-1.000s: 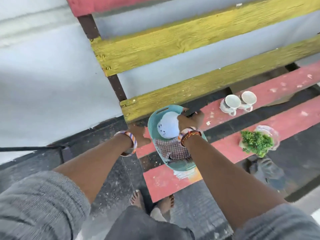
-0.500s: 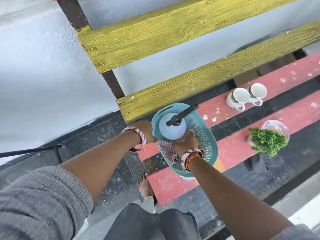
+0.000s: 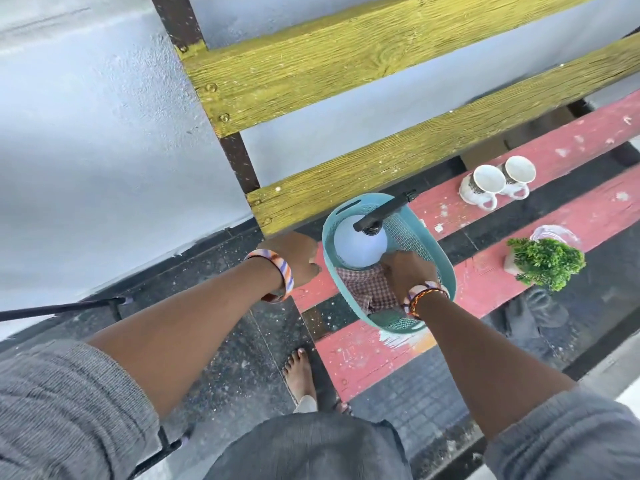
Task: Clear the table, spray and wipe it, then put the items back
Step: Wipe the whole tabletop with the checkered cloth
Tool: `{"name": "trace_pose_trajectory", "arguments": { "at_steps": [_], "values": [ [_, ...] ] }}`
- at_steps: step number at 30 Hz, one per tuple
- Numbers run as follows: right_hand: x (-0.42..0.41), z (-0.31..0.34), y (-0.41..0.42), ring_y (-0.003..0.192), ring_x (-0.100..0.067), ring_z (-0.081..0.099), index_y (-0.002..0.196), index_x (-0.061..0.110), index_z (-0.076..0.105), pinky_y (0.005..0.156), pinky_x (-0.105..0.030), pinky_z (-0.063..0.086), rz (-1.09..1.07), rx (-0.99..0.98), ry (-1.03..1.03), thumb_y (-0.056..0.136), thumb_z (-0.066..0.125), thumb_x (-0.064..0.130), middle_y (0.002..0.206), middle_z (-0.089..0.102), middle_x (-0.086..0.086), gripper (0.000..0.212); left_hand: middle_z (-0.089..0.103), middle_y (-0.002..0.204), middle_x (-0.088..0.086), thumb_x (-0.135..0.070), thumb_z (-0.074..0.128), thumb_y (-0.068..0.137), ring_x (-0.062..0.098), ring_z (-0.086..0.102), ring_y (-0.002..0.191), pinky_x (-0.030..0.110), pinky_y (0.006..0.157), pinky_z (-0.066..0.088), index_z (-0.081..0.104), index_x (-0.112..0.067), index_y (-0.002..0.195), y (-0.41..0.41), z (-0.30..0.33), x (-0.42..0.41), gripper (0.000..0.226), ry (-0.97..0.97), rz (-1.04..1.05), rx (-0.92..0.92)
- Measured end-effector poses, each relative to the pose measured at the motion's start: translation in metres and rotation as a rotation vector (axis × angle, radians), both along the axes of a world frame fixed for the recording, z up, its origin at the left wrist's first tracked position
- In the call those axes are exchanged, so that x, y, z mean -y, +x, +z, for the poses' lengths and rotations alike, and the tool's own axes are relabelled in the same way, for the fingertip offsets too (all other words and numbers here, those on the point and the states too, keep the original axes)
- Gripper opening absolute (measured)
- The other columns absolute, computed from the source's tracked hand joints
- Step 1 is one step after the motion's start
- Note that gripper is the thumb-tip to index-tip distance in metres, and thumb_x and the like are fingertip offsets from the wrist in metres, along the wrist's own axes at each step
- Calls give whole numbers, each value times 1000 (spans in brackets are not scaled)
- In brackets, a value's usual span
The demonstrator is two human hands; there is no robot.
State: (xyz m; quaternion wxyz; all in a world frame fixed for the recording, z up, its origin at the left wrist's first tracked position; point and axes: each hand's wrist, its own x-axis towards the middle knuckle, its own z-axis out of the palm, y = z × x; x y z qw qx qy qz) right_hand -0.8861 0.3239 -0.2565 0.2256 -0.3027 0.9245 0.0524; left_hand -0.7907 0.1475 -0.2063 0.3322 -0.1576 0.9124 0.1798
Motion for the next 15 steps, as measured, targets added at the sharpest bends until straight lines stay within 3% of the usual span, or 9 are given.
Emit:
{"name": "trace_pose_trajectory", "arguments": {
  "at_steps": [3, 6, 8, 11, 15],
  "values": [
    [-12, 12, 10, 95, -33, 68, 125, 30, 52, 79, -41, 55, 120, -58, 23, 94, 44, 16, 110, 65, -13, 35, 63, 102, 7, -28, 48, 92, 24, 59, 93, 37, 85, 52, 60, -5, 110, 11, 13, -5, 32, -35, 14, -78],
    [-30, 36, 23, 92, -34, 67, 127, 26, 45, 76, -38, 55, 116, -105, -11, 93, 47, 17, 103, 66, -14, 36, 60, 106, 8, -31, 49, 92, 23, 55, 92, 31, 76, 47, 57, -15, 104, 21, 34, -20, 21, -39, -15, -164],
    [-41, 56, 32, 90, -34, 66, 127, 21, 43, 72, -34, 51, 81, -138, -56, 93, 43, 15, 101, 66, -16, 35, 54, 126, 7, -35, 53, 90, 27, 53, 114, 35, 88, 46, 51, -15, 125, 30, 47, -31, 40, -29, -24, -259],
    [-56, 87, 57, 91, -38, 65, 128, 14, 39, 63, -34, 39, 48, -236, -115, 91, 38, 6, 101, 66, -21, 38, 29, 148, 10, -39, 60, 85, 28, 31, 135, 42, 104, 40, 34, -16, 140, 56, 68, -53, 65, -36, -43, -433],
    [-64, 130, 108, 76, -39, 63, 120, 9, 44, 57, -33, 32, -37, -321, -364, 91, 41, 6, 72, 56, -20, 29, 3, 158, 14, -46, 68, 77, 32, 9, 145, 50, 114, 28, 14, -16, 149, 97, 101, -80, 94, -10, -48, -530]
  ]
}}
